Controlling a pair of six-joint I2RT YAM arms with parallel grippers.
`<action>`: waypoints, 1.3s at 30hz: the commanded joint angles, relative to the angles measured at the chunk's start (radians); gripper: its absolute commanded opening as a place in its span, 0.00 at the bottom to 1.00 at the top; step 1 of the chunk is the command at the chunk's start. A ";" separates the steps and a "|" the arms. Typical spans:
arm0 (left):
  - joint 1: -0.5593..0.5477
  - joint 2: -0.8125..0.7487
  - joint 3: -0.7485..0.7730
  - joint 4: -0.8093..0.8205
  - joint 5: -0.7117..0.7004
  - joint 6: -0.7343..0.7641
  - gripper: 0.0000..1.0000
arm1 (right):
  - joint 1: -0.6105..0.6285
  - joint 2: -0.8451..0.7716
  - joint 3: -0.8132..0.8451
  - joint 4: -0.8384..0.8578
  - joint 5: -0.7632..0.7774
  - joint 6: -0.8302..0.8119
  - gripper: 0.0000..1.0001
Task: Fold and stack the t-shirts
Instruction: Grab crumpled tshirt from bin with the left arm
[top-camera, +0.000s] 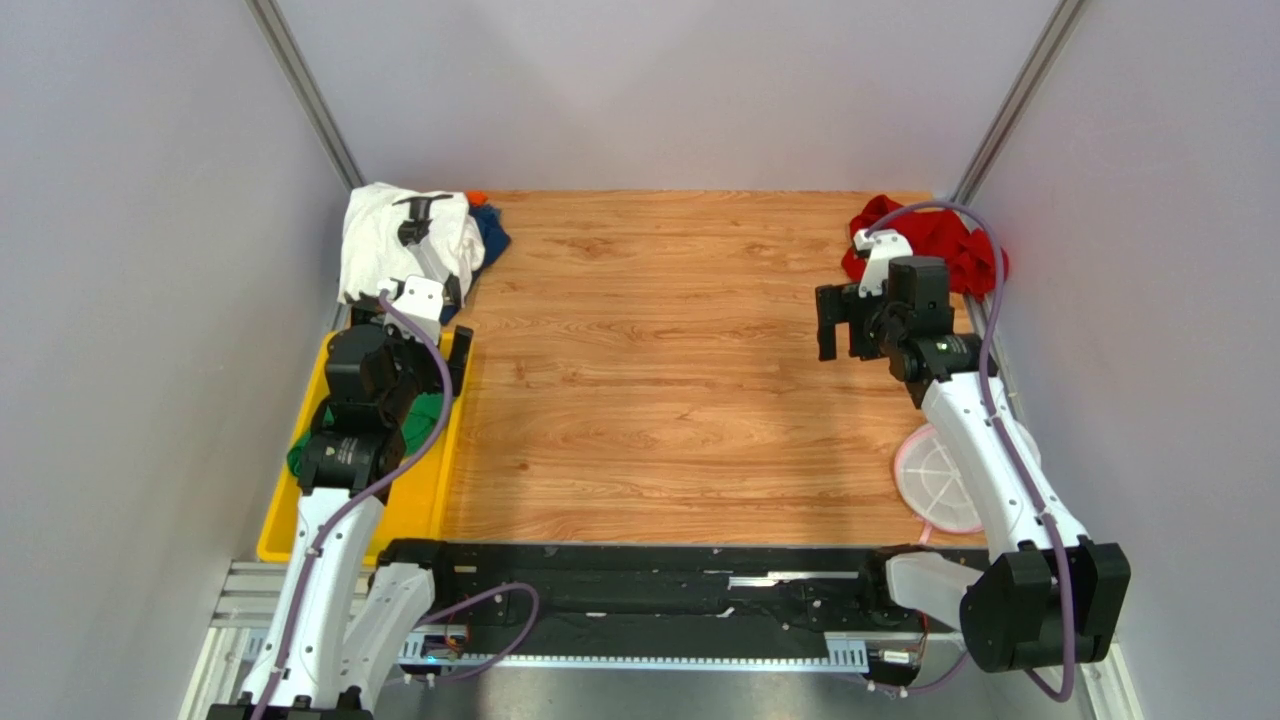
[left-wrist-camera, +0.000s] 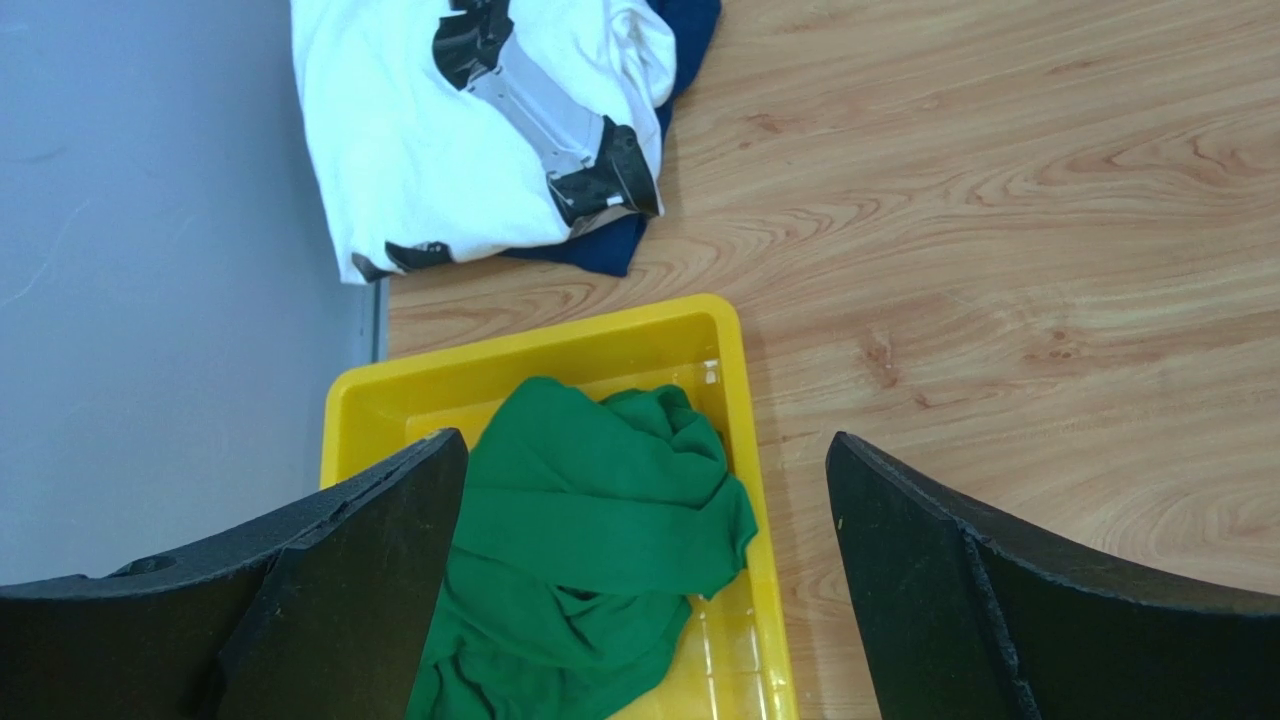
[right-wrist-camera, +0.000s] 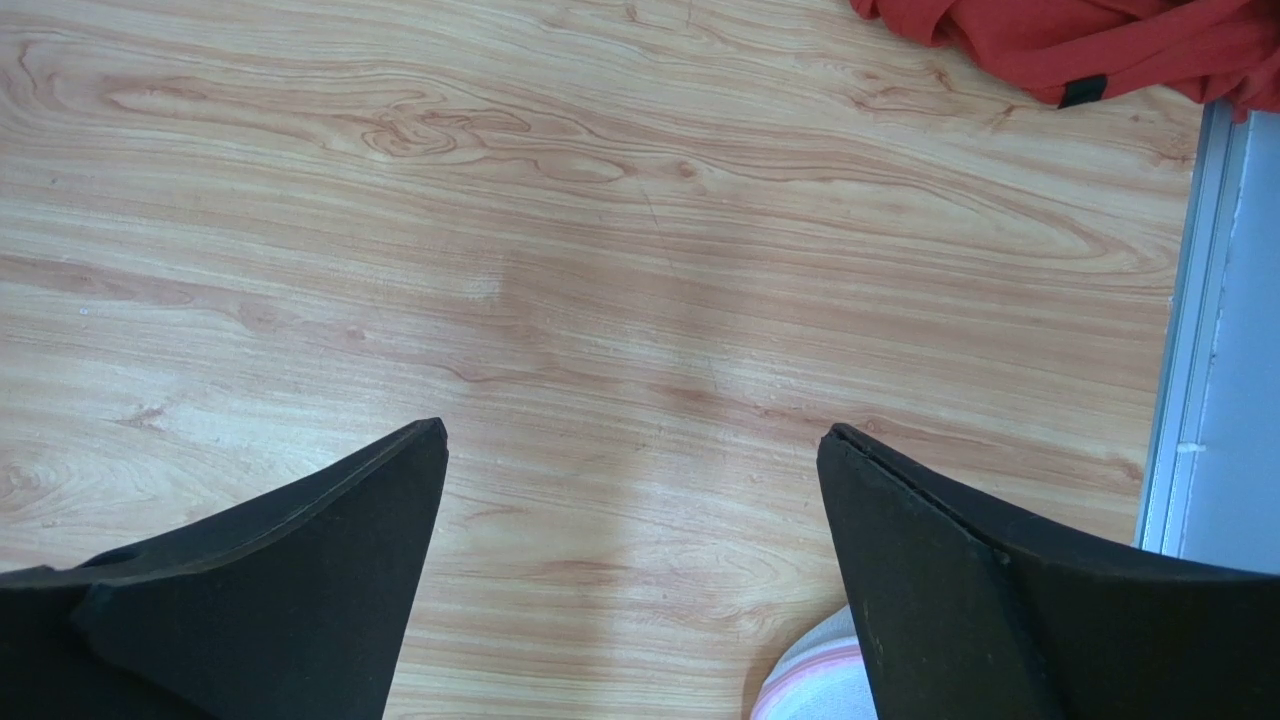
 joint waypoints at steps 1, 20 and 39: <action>0.006 -0.011 0.011 -0.012 -0.023 -0.008 0.99 | 0.005 -0.039 -0.012 0.025 0.012 -0.015 1.00; 0.006 0.078 0.035 -0.212 -0.134 0.237 0.84 | 0.008 0.058 -0.014 -0.029 0.075 -0.057 1.00; 0.239 0.454 0.102 -0.255 0.092 0.419 0.72 | 0.012 0.062 -0.007 -0.083 -0.037 -0.094 1.00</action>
